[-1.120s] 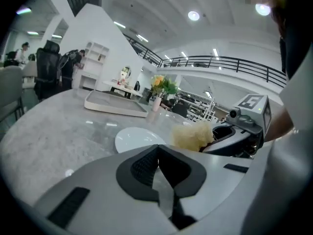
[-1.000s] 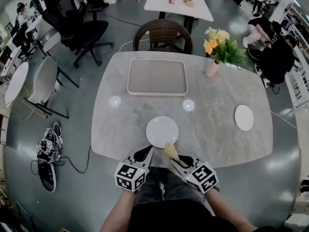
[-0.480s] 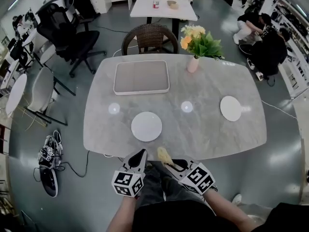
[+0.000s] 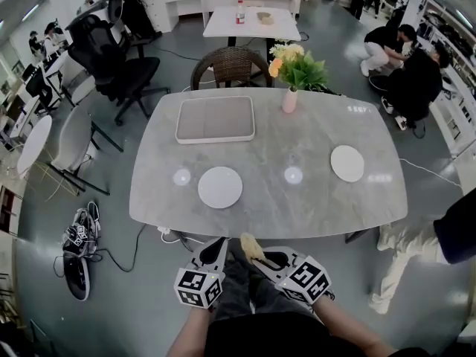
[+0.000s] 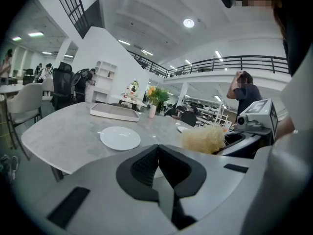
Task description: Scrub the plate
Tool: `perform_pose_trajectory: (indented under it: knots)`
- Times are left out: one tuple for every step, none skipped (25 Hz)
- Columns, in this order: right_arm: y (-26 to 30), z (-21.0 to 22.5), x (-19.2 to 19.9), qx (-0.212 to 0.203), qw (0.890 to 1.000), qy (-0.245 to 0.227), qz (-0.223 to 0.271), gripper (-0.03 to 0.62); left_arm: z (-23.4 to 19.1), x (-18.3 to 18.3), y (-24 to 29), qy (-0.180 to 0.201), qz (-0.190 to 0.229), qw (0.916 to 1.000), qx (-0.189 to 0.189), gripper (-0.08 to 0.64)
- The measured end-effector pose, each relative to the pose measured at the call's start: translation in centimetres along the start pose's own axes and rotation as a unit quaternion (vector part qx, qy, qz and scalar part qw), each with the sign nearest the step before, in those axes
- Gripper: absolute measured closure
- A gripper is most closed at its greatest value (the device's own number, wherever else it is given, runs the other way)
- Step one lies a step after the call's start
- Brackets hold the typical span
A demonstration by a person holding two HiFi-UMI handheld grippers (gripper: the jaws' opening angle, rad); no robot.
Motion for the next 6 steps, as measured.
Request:
perform_pose_trajectory:
  knots:
    - [-0.1, -0.3, 0.3, -0.001, 1.0, 0.001, 0.0, 0.531, 0.4, 0.4, -0.3, 0.002, -0.002, 1.0, 0.0, 0.546]
    - [-0.3, -0.5, 0.7, -0.001, 1.0, 0.001, 0.0, 0.531, 0.7, 0.8, -0.6, 0.003, -0.004, 1.0, 0.001, 0.546]
    - [-0.4, -0.7, 1.0, -0.001, 1.0, 0.001, 0.0, 0.531, 1.0, 1.2, -0.8, 0.005, -0.006, 1.0, 0.002, 0.546]
    - [-0.6, -0.9, 1.3, 0.0, 1.0, 0.001, 0.001, 0.531, 1.2, 1.5, -1.0, 0.007, -0.006, 1.0, 0.002, 0.546]
    - [-0.7, -1.1, 1.6, 0.0, 1.0, 0.002, 0.002, 0.531, 1.5, 1.8, -1.3, 0.008, -0.007, 0.9999, 0.003, 0.546]
    - [-0.9, -1.3, 1.9, 0.001, 1.0, 0.003, 0.004, 0.531, 1.7, 2.0, -1.5, 0.009, -0.007, 0.9999, 0.003, 0.546]
Point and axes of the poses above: the fingertips, and each gripper's own axes: y forward along the fingers, z to its right, x out of its underside, the point moved 1 cm from there along -y, backward along the fingers, and after that the axes turned 3 degrees about -x, right-handed, at the moved point
